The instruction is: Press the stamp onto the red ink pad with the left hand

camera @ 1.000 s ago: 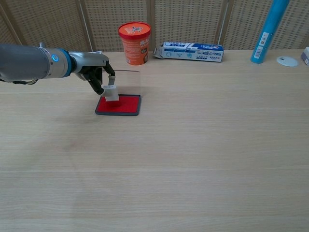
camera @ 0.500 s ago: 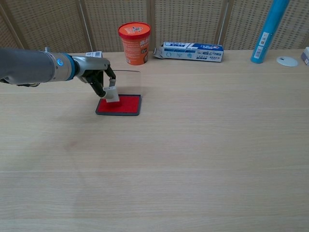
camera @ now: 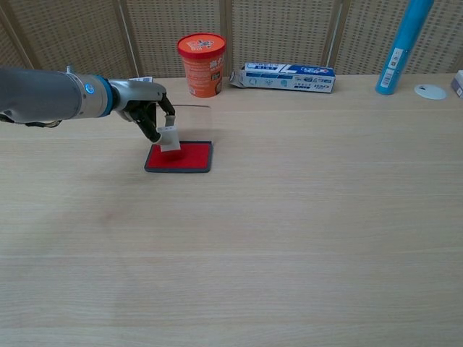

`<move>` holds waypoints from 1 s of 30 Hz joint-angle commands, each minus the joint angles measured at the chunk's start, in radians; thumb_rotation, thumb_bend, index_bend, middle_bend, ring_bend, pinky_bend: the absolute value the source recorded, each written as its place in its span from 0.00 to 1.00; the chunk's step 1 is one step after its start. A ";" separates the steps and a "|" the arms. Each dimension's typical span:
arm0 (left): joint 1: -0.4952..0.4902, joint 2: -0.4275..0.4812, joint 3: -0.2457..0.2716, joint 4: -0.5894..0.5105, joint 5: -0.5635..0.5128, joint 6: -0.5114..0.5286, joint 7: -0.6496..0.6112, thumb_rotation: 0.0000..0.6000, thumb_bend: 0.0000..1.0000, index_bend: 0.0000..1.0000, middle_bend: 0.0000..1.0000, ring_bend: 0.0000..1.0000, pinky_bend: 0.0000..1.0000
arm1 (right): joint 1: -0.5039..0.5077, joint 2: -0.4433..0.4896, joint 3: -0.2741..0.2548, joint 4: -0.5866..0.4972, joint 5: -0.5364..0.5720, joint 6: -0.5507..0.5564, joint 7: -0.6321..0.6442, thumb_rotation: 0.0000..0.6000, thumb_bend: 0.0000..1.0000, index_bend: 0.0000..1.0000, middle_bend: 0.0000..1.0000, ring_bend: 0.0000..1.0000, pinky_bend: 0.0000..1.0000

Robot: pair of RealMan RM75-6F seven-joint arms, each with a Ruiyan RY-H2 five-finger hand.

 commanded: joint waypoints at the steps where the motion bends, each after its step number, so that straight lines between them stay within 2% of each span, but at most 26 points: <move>1: 0.011 0.046 -0.017 -0.067 0.017 0.028 -0.017 0.93 0.36 0.65 1.00 1.00 1.00 | -0.001 0.000 -0.001 0.000 -0.003 0.002 0.002 0.99 0.24 0.44 0.43 0.36 0.15; 10: 0.090 0.219 0.005 -0.357 0.127 0.119 -0.043 0.91 0.34 0.65 1.00 1.00 1.00 | 0.010 -0.012 -0.002 0.013 -0.015 -0.008 0.020 0.99 0.24 0.44 0.43 0.36 0.15; 17: 0.178 0.321 0.057 -0.534 0.239 0.239 -0.036 0.89 0.34 0.65 1.00 1.00 1.00 | 0.023 -0.024 -0.006 0.031 -0.028 -0.023 0.041 0.99 0.24 0.45 0.44 0.36 0.15; 24: 0.248 0.348 0.112 -0.593 0.310 0.316 -0.016 0.86 0.33 0.65 1.00 1.00 1.00 | 0.030 -0.030 -0.011 0.050 -0.039 -0.027 0.064 0.98 0.24 0.44 0.44 0.36 0.15; 30: 0.275 0.326 0.129 -0.580 0.319 0.317 -0.018 0.86 0.33 0.65 1.00 1.00 1.00 | 0.027 -0.031 -0.014 0.061 -0.038 -0.022 0.080 0.99 0.24 0.45 0.44 0.36 0.15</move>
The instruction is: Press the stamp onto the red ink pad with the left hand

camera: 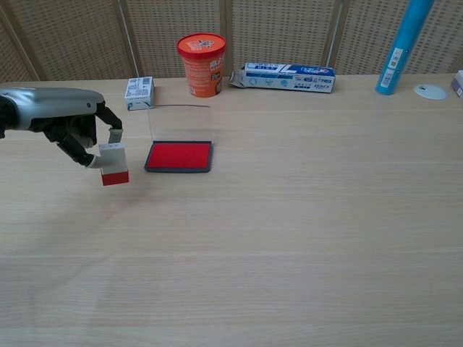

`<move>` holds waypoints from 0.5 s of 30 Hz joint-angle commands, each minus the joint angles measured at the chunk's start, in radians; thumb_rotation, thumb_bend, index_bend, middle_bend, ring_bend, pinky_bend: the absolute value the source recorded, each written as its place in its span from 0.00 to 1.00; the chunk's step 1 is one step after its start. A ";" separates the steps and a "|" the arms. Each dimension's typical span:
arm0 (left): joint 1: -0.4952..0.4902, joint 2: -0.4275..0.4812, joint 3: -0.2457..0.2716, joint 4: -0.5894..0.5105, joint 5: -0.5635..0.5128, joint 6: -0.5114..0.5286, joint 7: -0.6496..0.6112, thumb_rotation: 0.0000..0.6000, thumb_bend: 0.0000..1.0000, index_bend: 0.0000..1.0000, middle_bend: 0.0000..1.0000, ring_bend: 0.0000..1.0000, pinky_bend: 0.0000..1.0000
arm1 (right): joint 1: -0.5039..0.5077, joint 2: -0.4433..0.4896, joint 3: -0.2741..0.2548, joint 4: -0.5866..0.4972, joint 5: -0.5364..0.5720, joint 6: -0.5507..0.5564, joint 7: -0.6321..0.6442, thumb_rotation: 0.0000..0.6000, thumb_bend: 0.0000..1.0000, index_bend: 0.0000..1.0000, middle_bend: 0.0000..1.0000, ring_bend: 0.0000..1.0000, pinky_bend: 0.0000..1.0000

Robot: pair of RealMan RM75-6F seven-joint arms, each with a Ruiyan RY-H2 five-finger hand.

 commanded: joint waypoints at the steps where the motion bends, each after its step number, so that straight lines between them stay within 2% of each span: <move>1: 0.006 -0.015 0.004 0.013 0.001 -0.006 0.001 0.86 0.33 0.65 1.00 1.00 1.00 | -0.002 0.000 -0.001 0.004 0.001 0.002 0.005 0.99 0.24 0.44 0.44 0.36 0.15; 15: 0.009 -0.163 -0.003 0.134 0.001 -0.036 0.027 0.84 0.32 0.65 1.00 1.00 1.00 | -0.017 0.005 -0.001 0.016 0.013 0.020 0.023 0.99 0.24 0.45 0.44 0.36 0.15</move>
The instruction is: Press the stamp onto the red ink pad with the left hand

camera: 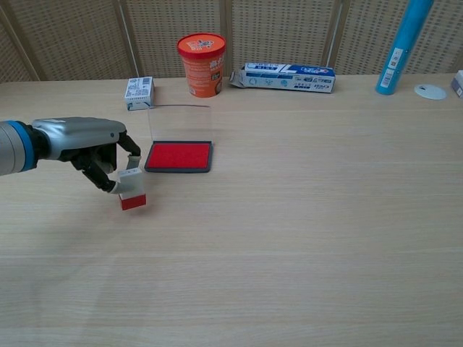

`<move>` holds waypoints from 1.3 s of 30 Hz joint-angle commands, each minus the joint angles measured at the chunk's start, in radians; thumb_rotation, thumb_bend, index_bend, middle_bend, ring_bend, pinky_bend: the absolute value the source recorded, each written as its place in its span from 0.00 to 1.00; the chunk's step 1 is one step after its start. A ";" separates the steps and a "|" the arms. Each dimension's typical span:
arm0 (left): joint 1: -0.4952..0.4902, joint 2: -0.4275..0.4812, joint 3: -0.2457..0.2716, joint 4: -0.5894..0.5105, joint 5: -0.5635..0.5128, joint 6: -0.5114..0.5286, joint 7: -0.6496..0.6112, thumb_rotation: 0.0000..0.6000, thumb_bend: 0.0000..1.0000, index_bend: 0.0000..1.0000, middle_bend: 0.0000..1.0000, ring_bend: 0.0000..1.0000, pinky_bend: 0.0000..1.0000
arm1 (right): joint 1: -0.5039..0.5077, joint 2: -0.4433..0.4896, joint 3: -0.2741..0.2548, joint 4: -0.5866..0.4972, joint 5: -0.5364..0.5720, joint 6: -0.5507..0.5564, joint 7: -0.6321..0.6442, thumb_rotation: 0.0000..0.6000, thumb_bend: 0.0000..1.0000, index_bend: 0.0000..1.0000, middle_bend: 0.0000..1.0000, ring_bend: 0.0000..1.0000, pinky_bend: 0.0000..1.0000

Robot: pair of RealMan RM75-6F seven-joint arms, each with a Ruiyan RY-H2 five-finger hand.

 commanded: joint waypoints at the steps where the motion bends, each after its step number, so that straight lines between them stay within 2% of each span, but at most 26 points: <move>1: 0.000 -0.030 -0.003 0.029 0.002 -0.008 0.010 0.84 0.32 0.65 1.00 1.00 1.00 | -0.003 0.002 0.001 0.000 0.002 0.005 0.002 0.98 0.24 0.44 0.44 0.36 0.15; 14: 0.012 -0.087 -0.008 0.097 0.024 -0.019 0.009 0.84 0.31 0.65 1.00 1.00 1.00 | -0.011 0.005 0.005 -0.006 0.008 0.016 -0.006 0.99 0.24 0.44 0.44 0.36 0.15; 39: 0.027 -0.074 -0.027 0.100 0.053 -0.034 0.005 0.82 0.20 0.65 1.00 1.00 1.00 | -0.014 0.007 0.011 -0.008 0.012 0.020 -0.012 0.98 0.24 0.44 0.44 0.36 0.15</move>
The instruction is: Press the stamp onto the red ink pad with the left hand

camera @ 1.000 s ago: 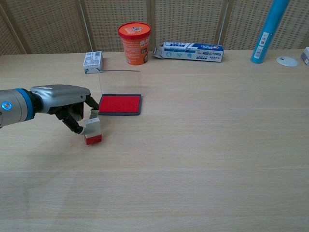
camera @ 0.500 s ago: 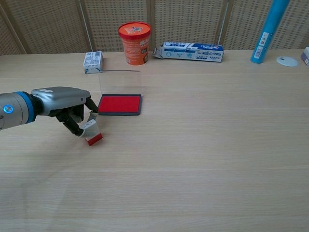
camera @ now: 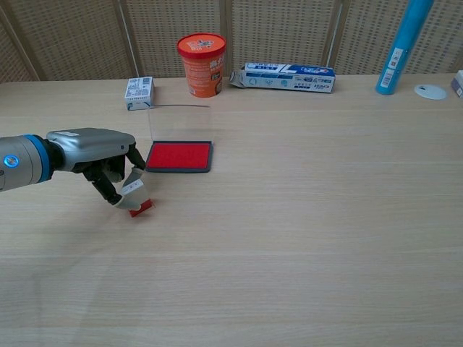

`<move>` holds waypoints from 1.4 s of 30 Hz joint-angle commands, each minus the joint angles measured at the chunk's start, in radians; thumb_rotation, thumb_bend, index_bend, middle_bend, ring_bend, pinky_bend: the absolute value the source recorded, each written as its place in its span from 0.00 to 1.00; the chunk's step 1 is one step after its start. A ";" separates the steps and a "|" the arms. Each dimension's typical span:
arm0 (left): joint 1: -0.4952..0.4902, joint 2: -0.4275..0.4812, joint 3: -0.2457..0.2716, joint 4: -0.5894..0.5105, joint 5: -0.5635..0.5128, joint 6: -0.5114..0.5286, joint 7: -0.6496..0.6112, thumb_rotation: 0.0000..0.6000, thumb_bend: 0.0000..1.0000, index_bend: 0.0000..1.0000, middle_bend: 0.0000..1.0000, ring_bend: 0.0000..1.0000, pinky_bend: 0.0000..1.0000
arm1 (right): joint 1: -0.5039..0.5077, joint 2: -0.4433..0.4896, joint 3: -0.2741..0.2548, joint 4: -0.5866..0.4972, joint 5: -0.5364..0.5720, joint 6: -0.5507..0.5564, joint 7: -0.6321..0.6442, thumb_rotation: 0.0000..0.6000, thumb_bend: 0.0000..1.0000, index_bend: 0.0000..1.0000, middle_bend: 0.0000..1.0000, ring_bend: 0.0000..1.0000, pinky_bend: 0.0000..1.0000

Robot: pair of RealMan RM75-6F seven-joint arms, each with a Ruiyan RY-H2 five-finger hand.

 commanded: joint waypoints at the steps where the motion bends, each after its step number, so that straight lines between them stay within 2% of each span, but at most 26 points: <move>1: 0.005 0.007 -0.003 -0.003 0.005 0.003 -0.010 0.83 0.20 0.65 1.00 1.00 1.00 | 0.000 0.000 0.001 -0.001 0.001 -0.001 -0.001 0.99 0.24 0.44 0.44 0.36 0.15; 23: 0.023 0.056 -0.003 -0.026 0.016 -0.006 -0.019 0.83 0.13 0.64 1.00 1.00 1.00 | 0.000 0.003 0.002 -0.016 -0.004 0.003 -0.017 0.99 0.24 0.45 0.45 0.36 0.15; 35: 0.057 0.144 0.014 -0.104 0.017 0.025 -0.015 0.82 0.12 0.43 1.00 1.00 1.00 | -0.002 0.004 0.000 -0.016 -0.010 0.009 -0.013 0.99 0.24 0.44 0.45 0.36 0.15; 42: 0.128 0.265 0.033 -0.236 0.069 0.120 -0.052 0.79 0.09 0.27 1.00 1.00 0.99 | 0.002 0.011 -0.001 -0.024 -0.024 0.013 -0.020 0.99 0.24 0.44 0.45 0.36 0.15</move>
